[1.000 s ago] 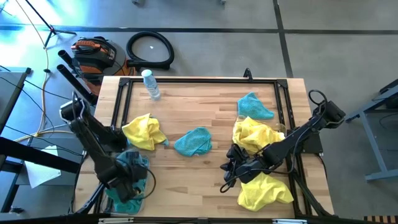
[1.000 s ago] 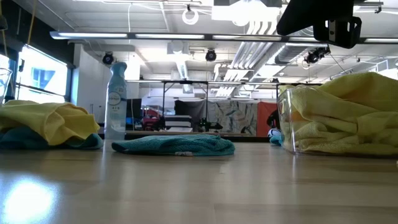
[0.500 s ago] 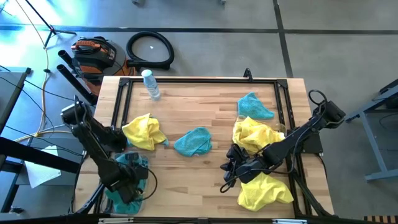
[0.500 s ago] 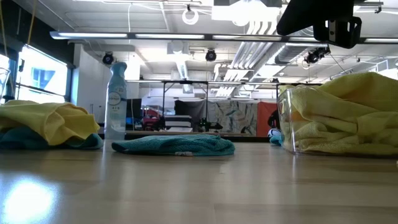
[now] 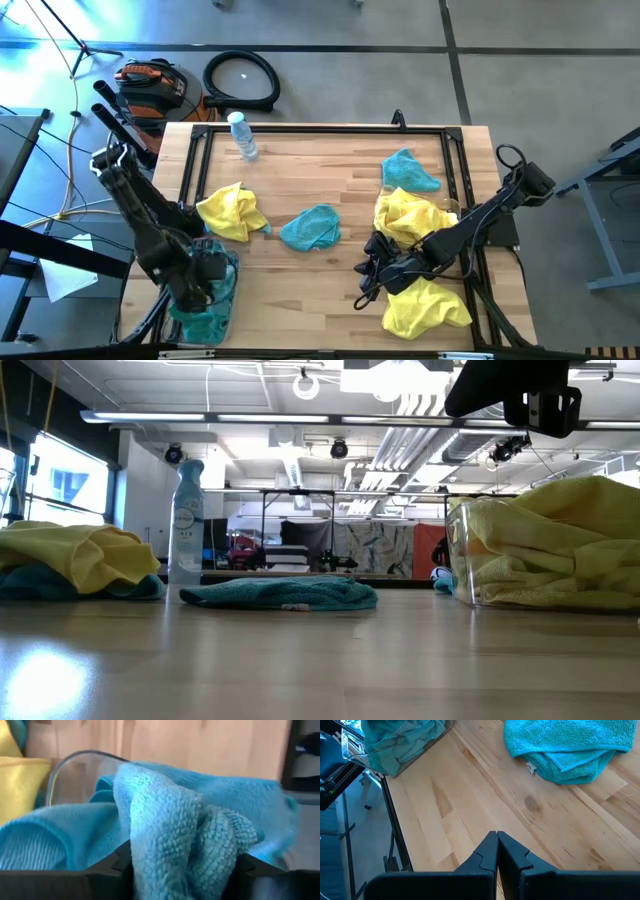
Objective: Sort microfiber towel by color & place in baskets
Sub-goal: Put the blue microfiber towel into the right transparent bin
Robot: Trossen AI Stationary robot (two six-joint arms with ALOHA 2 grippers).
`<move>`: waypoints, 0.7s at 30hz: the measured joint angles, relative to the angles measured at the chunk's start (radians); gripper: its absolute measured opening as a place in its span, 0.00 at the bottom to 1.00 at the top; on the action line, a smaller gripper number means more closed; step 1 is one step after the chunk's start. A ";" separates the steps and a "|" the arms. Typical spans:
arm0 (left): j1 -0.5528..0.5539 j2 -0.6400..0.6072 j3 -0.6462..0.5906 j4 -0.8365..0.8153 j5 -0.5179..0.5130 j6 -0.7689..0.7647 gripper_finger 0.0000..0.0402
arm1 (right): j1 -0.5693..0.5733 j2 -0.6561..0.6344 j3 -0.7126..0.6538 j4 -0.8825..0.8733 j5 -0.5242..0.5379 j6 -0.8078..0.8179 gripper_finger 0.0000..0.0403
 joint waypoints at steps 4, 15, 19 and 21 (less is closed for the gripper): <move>0.000 -0.081 0.000 0.000 0.030 -0.037 0.42 | 0.000 0.000 0.000 0.000 0.000 0.000 0.00; 0.000 -0.160 0.000 0.007 0.023 -0.104 0.42 | 0.000 0.000 0.000 0.001 0.002 0.002 0.00; -0.001 -0.130 0.000 0.006 0.018 -0.102 0.42 | 0.000 0.000 0.000 0.009 0.020 0.002 0.00; -0.002 -0.111 0.000 -0.008 0.011 -0.104 0.42 | 0.000 0.000 0.000 0.014 0.024 0.002 0.00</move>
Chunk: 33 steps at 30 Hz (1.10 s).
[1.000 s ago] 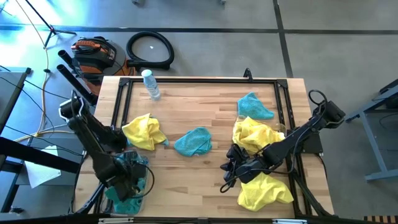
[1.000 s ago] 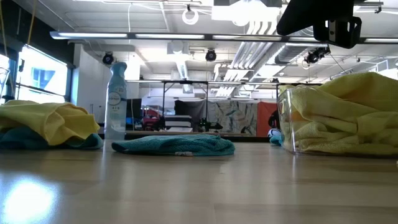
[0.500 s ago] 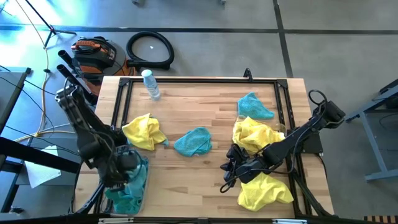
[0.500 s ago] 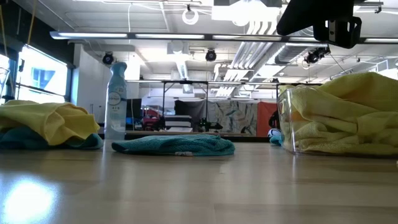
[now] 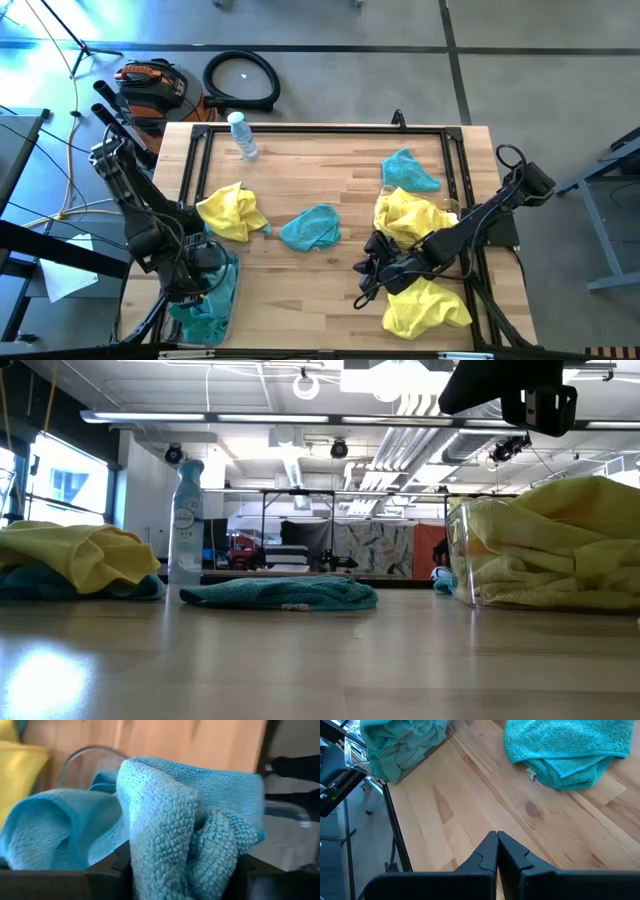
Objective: Sort microfiber towel by color & place in baskets
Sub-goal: Put the blue microfiber towel into the right transparent bin
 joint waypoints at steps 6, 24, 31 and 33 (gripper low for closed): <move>0.000 0.057 0.000 -0.032 -0.001 -0.009 0.47 | 0.000 0.000 0.000 0.003 0.001 -0.002 0.00; 0.015 0.215 0.007 -0.018 0.098 0.010 0.66 | 0.000 0.000 0.000 0.003 0.002 -0.002 0.00; -0.021 0.118 0.069 -0.016 0.062 0.022 0.66 | 0.000 0.000 0.000 0.004 0.002 0.000 0.00; -0.030 0.078 0.073 -0.016 0.049 0.021 0.66 | 0.000 0.000 0.000 0.008 0.002 0.000 0.00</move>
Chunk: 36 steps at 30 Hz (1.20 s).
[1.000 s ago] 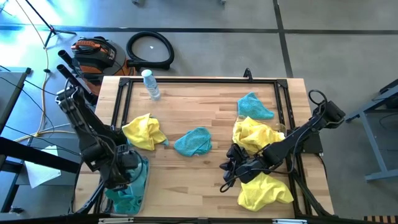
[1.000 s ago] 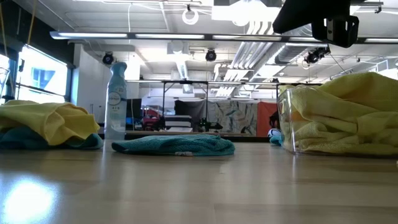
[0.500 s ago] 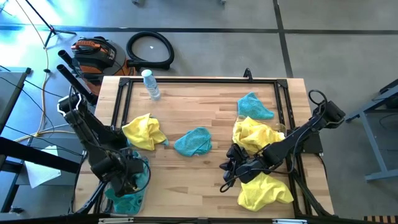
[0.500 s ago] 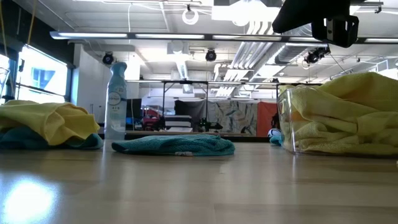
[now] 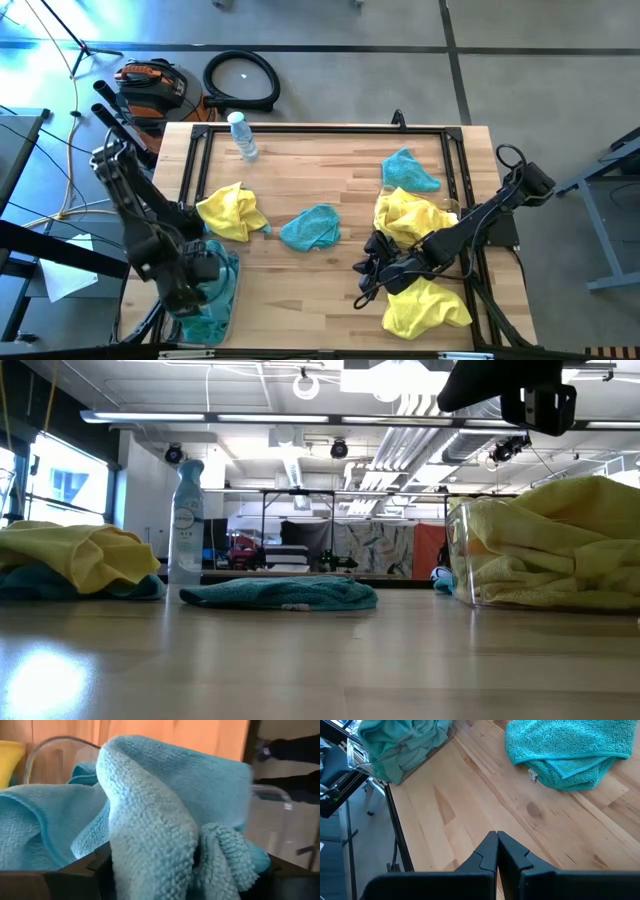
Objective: Sort microfiber towel by color & place in baskets
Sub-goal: Put the blue microfiber towel into the right transparent bin
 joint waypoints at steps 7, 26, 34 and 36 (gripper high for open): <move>-0.005 -0.087 0.000 0.055 0.030 -0.024 0.66 | 0.000 0.000 0.000 0.019 0.000 0.000 0.00; -0.011 -0.111 0.005 -0.199 0.053 -0.115 0.66 | 0.000 0.000 0.000 0.025 0.029 -0.002 0.00; -0.010 -0.117 0.003 -0.226 -0.086 -0.155 0.66 | 0.000 0.000 0.000 0.025 0.030 -0.002 0.00; -0.010 -0.117 -0.016 -0.125 -0.087 -0.112 0.66 | 0.000 0.000 0.000 0.025 0.032 -0.002 0.00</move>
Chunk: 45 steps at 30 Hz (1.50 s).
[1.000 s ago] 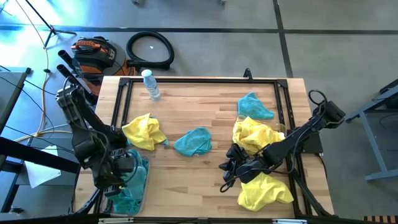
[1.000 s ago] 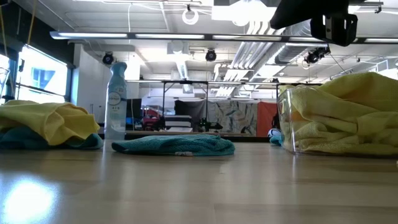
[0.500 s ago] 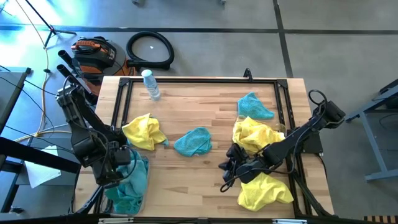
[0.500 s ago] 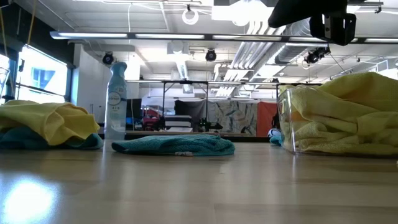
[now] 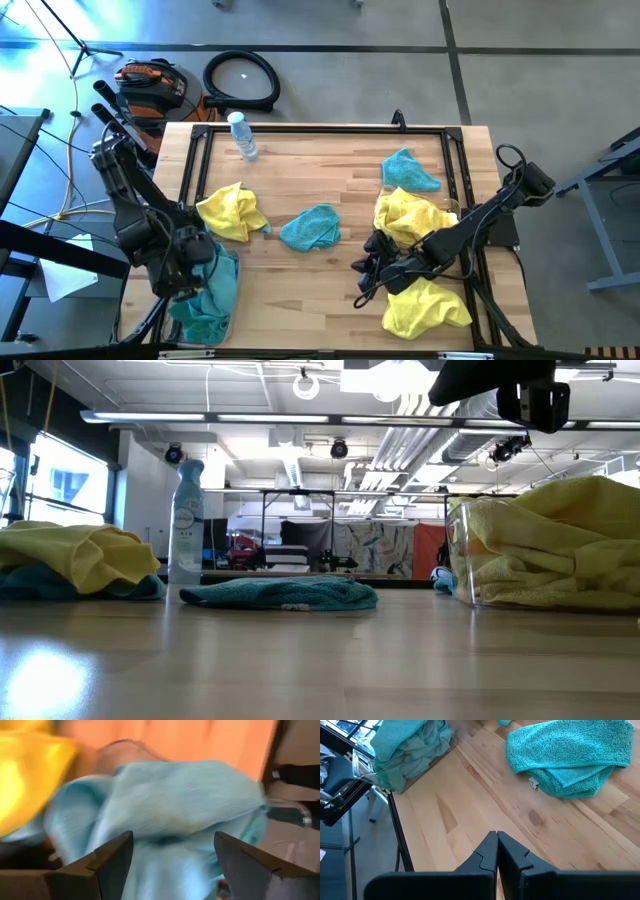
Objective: Sort microfiber towel by color & place in baskets
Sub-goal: Put the blue microfiber towel into the right transparent bin, then put the yellow microfiber towel into the right transparent bin
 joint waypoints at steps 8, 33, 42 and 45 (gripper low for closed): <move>0.000 0.002 -0.245 0.223 0.053 -0.079 0.66 | 0.000 0.000 0.000 0.000 0.016 -0.006 0.00; 0.008 0.000 -0.205 0.171 0.026 -0.133 0.66 | 0.000 0.000 0.000 -0.008 0.014 -0.008 0.00; 0.008 0.000 -0.059 0.135 -0.036 -0.040 0.66 | -0.016 0.000 0.000 -0.008 0.015 -0.008 0.00; 0.008 0.003 -0.059 0.135 -0.096 -0.039 0.66 | -0.025 0.000 0.000 -0.008 0.015 -0.003 0.00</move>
